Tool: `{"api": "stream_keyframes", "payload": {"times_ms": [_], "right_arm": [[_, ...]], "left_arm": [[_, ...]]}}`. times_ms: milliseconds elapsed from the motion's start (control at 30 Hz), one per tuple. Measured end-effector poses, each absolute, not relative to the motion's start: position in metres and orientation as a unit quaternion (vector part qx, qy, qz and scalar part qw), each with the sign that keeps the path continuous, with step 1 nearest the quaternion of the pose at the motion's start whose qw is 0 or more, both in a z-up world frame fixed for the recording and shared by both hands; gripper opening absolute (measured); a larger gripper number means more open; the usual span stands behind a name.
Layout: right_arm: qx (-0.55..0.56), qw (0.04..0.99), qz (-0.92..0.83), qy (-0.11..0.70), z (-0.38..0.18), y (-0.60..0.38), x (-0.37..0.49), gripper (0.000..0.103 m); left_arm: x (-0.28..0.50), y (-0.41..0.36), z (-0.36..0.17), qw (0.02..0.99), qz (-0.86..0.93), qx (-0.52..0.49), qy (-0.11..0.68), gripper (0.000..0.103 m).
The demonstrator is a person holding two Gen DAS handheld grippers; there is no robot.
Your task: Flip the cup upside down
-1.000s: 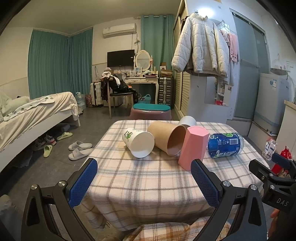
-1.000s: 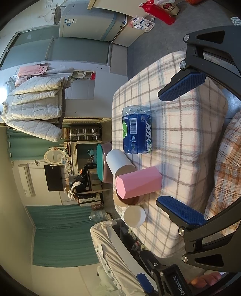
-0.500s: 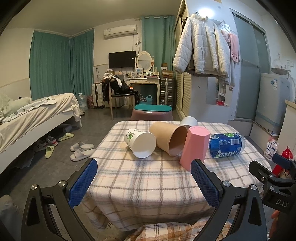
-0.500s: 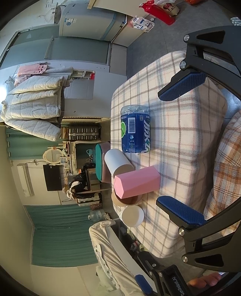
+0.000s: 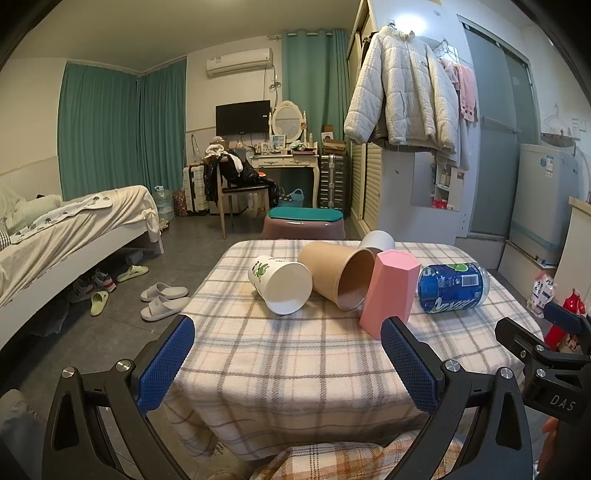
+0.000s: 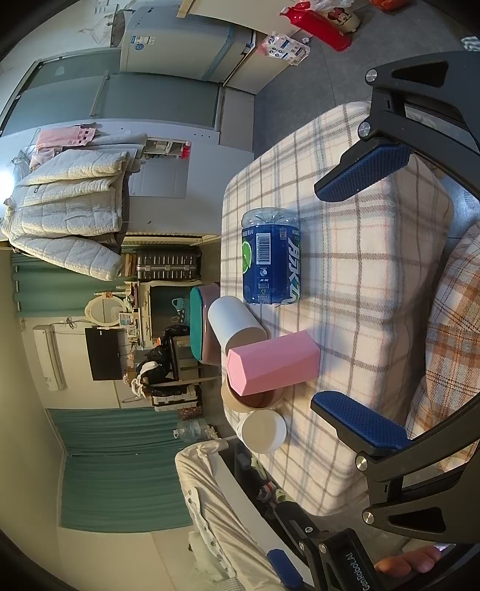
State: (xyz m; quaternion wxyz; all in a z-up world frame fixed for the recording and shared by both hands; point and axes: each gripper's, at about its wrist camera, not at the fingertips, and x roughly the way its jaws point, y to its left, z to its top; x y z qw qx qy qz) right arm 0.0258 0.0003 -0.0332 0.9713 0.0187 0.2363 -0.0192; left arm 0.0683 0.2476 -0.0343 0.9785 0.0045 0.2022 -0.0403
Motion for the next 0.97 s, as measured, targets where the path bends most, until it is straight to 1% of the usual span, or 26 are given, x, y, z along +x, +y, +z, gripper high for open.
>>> {"api": "stream_keyframes", "payload": {"times_ms": [833, 967], "right_arm": [[0.018, 0.97, -0.02, 0.24, -0.0368, 0.0003, 0.0277, 0.103], [0.018, 0.97, -0.02, 0.241, -0.0377, 0.0003, 0.0278, 0.103]], "left_arm": [[0.068, 0.2477, -0.0339, 0.978, -0.041, 0.006, 0.202, 0.103], [0.0612, 0.247, -0.0331, 0.983, -0.037, 0.021, 0.176, 0.103]]}}
